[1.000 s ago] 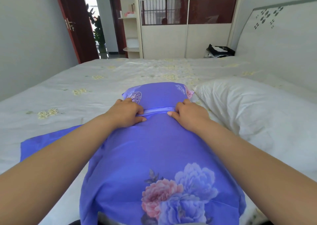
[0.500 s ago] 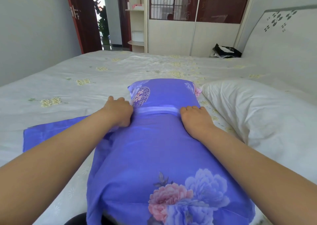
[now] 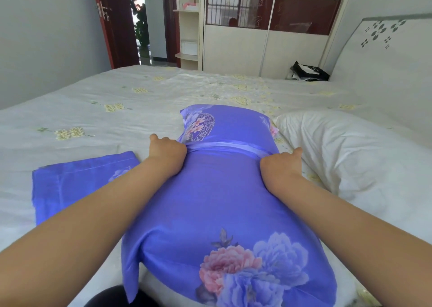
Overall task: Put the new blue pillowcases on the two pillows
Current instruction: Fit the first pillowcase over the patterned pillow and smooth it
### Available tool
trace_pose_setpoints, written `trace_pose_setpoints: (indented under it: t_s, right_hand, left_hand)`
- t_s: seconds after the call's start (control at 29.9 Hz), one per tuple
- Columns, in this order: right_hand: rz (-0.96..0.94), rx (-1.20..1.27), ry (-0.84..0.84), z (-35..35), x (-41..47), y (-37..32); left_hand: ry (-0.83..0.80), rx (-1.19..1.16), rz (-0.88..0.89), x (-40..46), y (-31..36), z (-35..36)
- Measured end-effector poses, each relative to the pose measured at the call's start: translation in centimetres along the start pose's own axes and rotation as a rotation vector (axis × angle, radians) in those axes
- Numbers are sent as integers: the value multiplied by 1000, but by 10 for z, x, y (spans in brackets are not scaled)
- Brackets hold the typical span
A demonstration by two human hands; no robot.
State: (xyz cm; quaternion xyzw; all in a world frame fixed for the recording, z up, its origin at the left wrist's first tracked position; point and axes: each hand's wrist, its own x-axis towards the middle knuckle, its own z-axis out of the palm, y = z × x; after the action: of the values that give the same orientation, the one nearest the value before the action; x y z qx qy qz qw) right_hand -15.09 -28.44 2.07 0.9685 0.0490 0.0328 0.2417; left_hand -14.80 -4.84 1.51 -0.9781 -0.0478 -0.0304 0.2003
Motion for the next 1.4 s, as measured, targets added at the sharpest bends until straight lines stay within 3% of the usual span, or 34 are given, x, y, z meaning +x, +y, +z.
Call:
trace_pose_setpoints:
  t_s: [0.1, 0.23, 0.4, 0.6, 0.7, 0.83, 0.97, 1.14, 1.24, 1.4]
  right_hand:
    - [20, -27, -26, 1, 0, 0]
    - [5, -12, 36, 9, -1, -5]
    - [-48, -96, 106, 11, -11, -10]
    - [-149, -40, 143, 20, 6, 8]
    - [-181, 52, 222, 16, 27, 30]
    - [47, 158, 208, 17, 49, 42]
    - [-114, 116, 258, 26, 50, 21]
    - [-115, 112, 326, 37, 46, 21]
    - [-117, 291, 321, 41, 51, 18]
    - [-166, 857, 359, 33, 72, 20]
  left_hand:
    - [285, -94, -17, 0, 2, 15]
    - [533, -162, -41, 1, -4, 47]
    - [336, -174, -8, 2, -1, 40]
    - [320, -131, 155, 2, 4, 19]
    - [225, -247, 120, -3, 5, 26]
    - [289, -223, 96, -10, 14, 30]
    - [333, -57, 101, 6, 4, 30]
    - [237, -320, -93, 26, 5, 38]
    - [239, -363, -94, 25, 13, 46]
    - [275, -456, -21, 25, -6, 42]
